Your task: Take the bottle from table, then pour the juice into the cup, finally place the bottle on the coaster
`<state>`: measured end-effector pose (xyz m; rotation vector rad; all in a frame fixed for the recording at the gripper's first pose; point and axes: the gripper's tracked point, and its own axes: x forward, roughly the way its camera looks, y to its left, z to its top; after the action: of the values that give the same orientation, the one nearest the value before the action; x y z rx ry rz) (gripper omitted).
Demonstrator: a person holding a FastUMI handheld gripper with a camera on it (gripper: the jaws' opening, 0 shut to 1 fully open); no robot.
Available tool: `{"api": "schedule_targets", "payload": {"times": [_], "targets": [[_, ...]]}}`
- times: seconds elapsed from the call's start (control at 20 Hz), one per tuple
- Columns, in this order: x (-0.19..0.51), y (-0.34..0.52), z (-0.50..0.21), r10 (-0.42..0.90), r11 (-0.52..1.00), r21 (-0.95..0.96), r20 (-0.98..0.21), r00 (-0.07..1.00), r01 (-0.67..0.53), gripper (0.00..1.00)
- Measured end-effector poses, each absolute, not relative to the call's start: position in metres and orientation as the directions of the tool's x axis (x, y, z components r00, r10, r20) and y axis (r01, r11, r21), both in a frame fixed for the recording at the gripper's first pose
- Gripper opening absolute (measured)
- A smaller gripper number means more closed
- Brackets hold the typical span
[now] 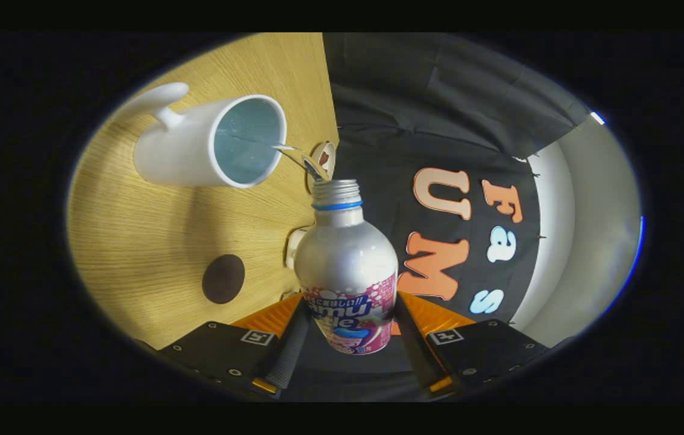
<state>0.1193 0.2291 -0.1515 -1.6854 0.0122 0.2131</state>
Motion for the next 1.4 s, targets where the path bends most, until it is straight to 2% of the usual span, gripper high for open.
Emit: {"api": "schedule_targets", "payload": {"times": [1.4], "targets": [[0.132,0.224,-0.097,0.154,-0.245,-0.969,-0.037,0.987,0.002,0.77]]}}
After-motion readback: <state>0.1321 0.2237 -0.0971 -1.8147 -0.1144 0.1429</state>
